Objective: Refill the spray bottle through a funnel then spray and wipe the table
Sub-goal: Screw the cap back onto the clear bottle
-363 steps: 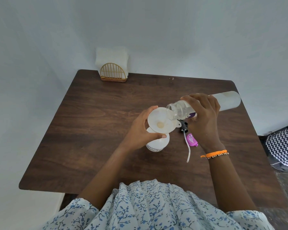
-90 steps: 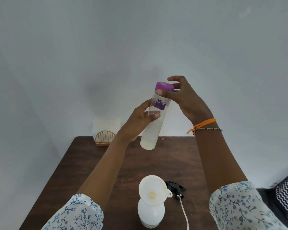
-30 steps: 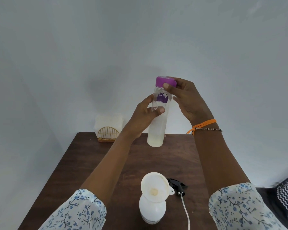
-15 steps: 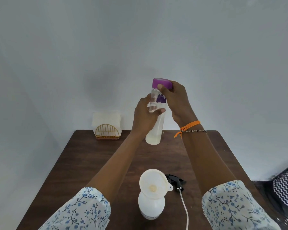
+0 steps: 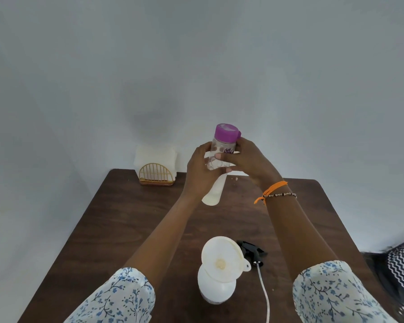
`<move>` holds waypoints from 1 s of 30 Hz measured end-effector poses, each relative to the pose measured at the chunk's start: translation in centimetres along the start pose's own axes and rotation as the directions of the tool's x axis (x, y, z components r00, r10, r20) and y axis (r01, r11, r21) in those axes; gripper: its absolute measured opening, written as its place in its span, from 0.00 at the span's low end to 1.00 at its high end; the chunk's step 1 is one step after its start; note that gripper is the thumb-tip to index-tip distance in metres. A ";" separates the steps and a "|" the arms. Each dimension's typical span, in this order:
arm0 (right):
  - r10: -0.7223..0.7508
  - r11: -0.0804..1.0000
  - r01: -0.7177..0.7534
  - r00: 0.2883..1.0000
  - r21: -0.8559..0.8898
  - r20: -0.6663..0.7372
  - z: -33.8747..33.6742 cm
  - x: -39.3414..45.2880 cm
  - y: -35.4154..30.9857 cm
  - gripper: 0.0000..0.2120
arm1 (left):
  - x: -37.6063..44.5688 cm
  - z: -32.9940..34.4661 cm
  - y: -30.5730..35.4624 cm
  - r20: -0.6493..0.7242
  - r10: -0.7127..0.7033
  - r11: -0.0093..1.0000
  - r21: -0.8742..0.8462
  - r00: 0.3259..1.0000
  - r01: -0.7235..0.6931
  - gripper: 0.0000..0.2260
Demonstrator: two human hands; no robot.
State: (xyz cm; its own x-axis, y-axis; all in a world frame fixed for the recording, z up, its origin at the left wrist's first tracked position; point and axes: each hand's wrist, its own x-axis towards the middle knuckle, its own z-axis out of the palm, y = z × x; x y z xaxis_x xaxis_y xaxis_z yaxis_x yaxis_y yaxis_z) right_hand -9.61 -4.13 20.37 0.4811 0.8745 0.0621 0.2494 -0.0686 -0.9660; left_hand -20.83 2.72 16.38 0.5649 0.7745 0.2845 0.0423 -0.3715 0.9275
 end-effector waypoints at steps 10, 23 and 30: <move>0.001 0.993 -0.022 0.985 -0.119 -0.172 5.4 6.4 7.1 0.26 | 1.3 -2.8 -7.6 0.029 -0.372 0.927 -0.031 0.928 0.373 0.22; 0.058 0.992 -0.086 0.963 -0.096 -0.265 8.6 13.9 14.6 0.25 | 3.7 -2.5 -13.0 -0.014 -0.530 0.848 0.021 0.848 0.530 0.20; 0.029 0.994 -0.053 0.971 -0.095 -0.239 9.2 15.5 15.3 0.25 | 4.0 -2.0 -14.1 -0.024 -0.554 0.832 0.022 0.832 0.554 0.20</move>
State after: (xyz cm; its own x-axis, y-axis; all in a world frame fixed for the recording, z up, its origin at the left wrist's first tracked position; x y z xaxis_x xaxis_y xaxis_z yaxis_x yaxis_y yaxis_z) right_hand -6.04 12.74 4.25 0.6747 0.7323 0.0923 0.3022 -0.1599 -0.9397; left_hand -20.78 12.07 4.92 0.4266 0.8629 -0.2709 0.3665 0.1088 0.9240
